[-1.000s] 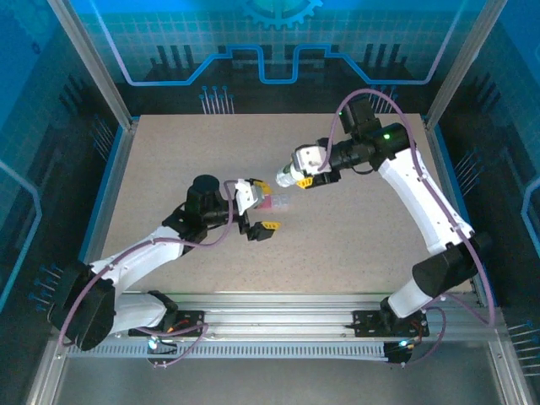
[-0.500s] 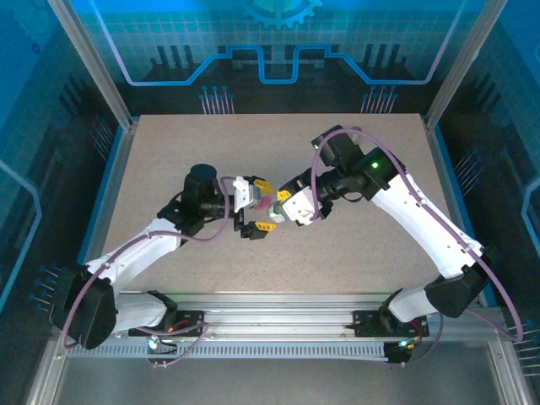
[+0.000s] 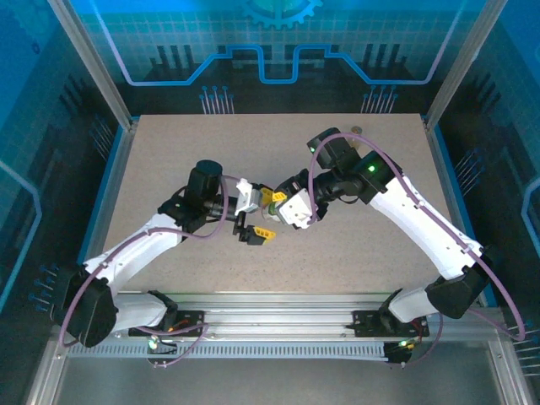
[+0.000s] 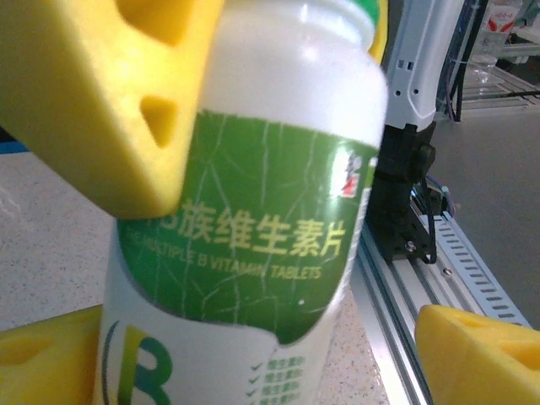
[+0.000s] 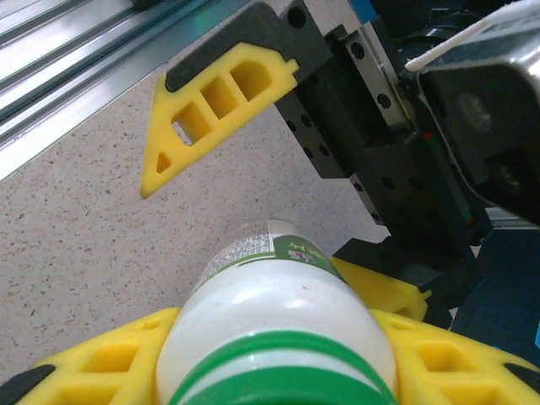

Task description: Sort the pills into containers

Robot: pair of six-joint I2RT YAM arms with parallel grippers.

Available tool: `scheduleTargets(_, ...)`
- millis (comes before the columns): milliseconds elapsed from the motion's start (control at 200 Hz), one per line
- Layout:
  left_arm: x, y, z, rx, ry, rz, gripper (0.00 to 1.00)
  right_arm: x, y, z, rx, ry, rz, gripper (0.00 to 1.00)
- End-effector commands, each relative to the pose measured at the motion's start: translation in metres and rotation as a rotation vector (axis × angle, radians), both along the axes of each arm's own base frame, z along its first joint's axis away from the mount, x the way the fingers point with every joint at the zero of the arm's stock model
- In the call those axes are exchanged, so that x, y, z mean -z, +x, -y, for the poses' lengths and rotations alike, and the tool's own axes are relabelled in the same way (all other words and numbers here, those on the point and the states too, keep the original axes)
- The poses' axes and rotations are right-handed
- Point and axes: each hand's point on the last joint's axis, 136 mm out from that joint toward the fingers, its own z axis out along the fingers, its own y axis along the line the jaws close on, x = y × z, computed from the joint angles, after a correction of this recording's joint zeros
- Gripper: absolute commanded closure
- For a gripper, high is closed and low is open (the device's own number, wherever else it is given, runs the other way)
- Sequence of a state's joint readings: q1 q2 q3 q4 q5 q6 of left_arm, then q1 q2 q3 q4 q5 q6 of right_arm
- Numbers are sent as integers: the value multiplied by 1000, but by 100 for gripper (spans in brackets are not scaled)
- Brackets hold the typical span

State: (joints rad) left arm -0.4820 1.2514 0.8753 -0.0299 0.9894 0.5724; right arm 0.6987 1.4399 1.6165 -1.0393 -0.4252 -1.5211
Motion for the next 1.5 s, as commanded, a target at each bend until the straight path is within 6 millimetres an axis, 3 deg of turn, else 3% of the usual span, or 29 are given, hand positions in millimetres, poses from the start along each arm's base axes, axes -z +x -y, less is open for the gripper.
scheduleTargets(0,-6,-11,3,76,-10,-6,18,-7,-8,-7,-43,28,19,67)
scheduleTargets(350,-9,-19,4,120,-13,-19,23,-8,-14,-9,-58,49,9,67)
scheduleTargets(555,-12,-22,7,138,-20,-6,36,-10,-17,-10,-63,63,6,67)
scheduleTargets(755,-10,-26,6,151,-11,6,41,-14,-19,-10,-67,79,12,67)
scheduleTargets(926,-9,-29,7,161,-13,25,54,-14,-16,-8,-49,73,22,66)
scheduleTargets(1046,-9,-27,7,149,-15,58,63,-16,-13,-8,-33,84,24,59)
scheduleTargets(1216,-8,-23,7,107,-23,108,75,-17,-7,-2,6,86,48,38)
scheduleTargets(1371,-6,-6,7,10,-30,153,87,-28,1,12,90,104,49,21)
scheduleTargets(1451,-5,6,7,-59,-30,175,100,-33,3,21,137,112,34,17)
scheduleTargets(1491,-6,17,7,-118,-30,181,100,-35,5,25,160,117,32,17)
